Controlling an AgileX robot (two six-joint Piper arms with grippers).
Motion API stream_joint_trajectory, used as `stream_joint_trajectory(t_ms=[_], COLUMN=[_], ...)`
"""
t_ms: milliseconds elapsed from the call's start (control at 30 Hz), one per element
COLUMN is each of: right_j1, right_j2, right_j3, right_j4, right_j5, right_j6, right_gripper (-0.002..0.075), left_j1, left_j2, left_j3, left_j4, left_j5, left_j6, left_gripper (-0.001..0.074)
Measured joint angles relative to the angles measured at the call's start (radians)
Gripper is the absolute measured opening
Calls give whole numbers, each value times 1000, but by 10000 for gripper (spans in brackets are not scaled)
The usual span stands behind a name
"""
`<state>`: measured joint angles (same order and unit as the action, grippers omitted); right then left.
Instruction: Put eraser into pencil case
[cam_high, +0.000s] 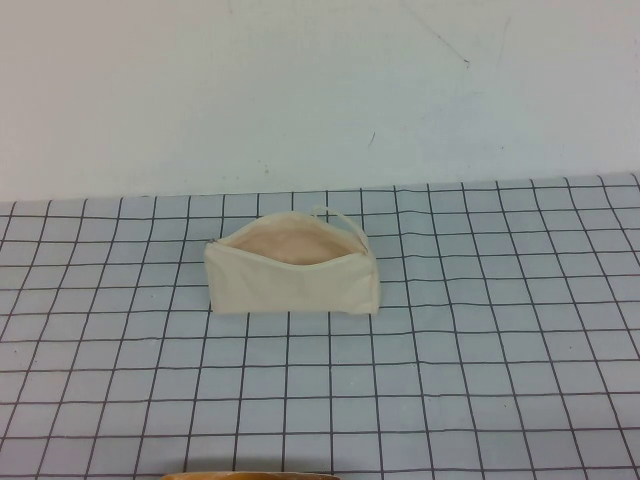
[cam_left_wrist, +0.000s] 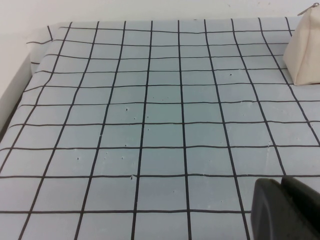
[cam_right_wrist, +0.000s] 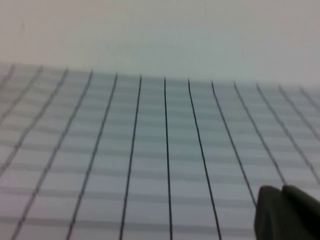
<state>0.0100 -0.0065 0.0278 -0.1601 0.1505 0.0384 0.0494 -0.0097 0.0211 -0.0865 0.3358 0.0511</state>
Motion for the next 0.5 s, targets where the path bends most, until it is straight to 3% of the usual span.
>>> stream_joint_trajectory(t_ms=[167,500], right_j1=[0,0], right_j2=[-2,-2], right_j3=[0,-4], right_j4=[-45,-58], right_j5=[190,214], right_j6=[41,45], right_gripper=[0,0], left_j1=[0,0], left_j2=[0,0], left_j3=[0,0], left_j4=[0,0], left_j5=[0,0], left_j6=[0,0], left_gripper=[-1,-1])
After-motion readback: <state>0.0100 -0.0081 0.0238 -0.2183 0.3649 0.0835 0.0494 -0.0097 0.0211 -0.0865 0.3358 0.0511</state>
